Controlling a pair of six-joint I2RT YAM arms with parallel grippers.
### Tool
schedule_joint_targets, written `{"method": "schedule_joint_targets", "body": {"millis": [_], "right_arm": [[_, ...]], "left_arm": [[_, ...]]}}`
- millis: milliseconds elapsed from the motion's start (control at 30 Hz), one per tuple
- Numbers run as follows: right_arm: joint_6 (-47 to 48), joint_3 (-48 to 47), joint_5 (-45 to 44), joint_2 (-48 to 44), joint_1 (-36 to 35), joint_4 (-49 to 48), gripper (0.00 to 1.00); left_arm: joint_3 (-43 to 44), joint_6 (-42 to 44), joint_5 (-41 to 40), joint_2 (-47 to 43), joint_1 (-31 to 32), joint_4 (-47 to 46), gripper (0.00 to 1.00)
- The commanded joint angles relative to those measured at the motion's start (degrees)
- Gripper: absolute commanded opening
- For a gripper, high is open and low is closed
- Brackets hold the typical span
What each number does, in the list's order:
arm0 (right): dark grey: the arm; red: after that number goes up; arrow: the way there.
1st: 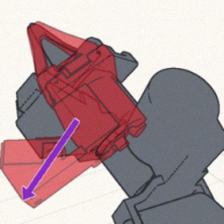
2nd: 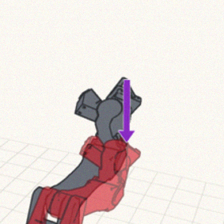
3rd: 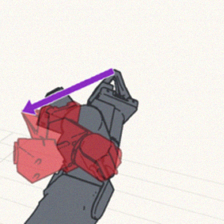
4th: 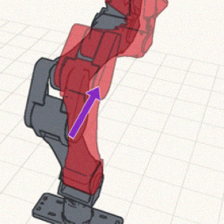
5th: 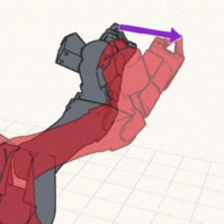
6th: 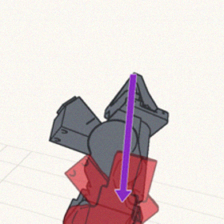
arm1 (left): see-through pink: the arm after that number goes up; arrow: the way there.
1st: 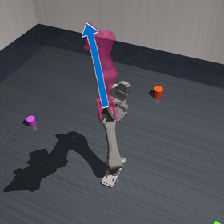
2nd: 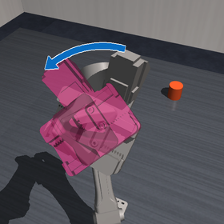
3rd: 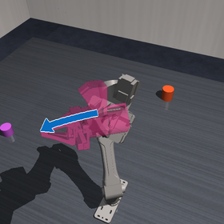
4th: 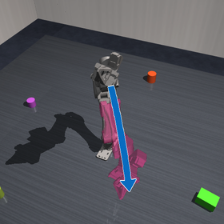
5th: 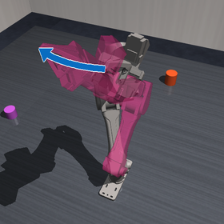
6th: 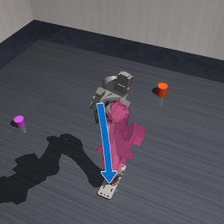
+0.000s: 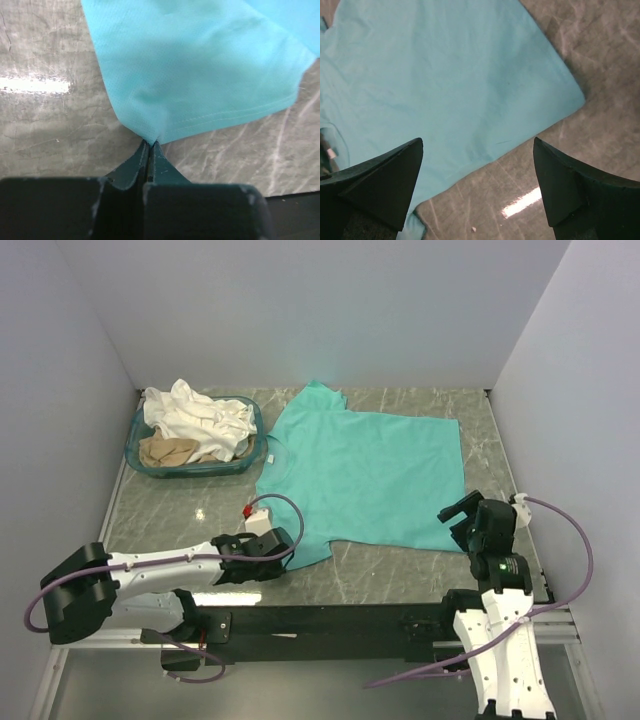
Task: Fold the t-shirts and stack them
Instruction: Flatten the tshirt out, then fold the tshirt
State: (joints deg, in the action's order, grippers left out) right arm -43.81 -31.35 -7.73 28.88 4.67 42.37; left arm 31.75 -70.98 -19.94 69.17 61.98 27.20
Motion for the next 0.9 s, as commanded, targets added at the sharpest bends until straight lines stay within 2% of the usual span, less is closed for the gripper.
{"method": "schedule_joint_targets", "body": {"millis": [0,233,500,700,867], "right_arm": [[-5.4,3.56,4.02,0.2,0.17,-0.18,0.96],[-9.01,6.04,6.59,5.74,0.17,-0.88,0.94],[-12.79,10.87,-1.4,10.66,0.17,-7.47,0.88],[-12.17,11.66,-3.7,14.61,0.17,-9.76,0.75],[-12.0,11.76,-5.28,16.99,0.25,-11.78,0.6]], "left_arm": [[1.91,1.9,-1.59,-3.16,0.08,-2.06,0.01],[1.65,3.22,-3.78,-7.46,0.16,-3.29,0.01],[3.14,5.06,-5.01,-8.08,-0.01,-4.53,0.01],[5.86,6.47,-6.51,-6.77,-1.33,-3.91,0.01],[6.57,7.96,-5.37,-6.33,-3.88,-4.61,0.01]]}}
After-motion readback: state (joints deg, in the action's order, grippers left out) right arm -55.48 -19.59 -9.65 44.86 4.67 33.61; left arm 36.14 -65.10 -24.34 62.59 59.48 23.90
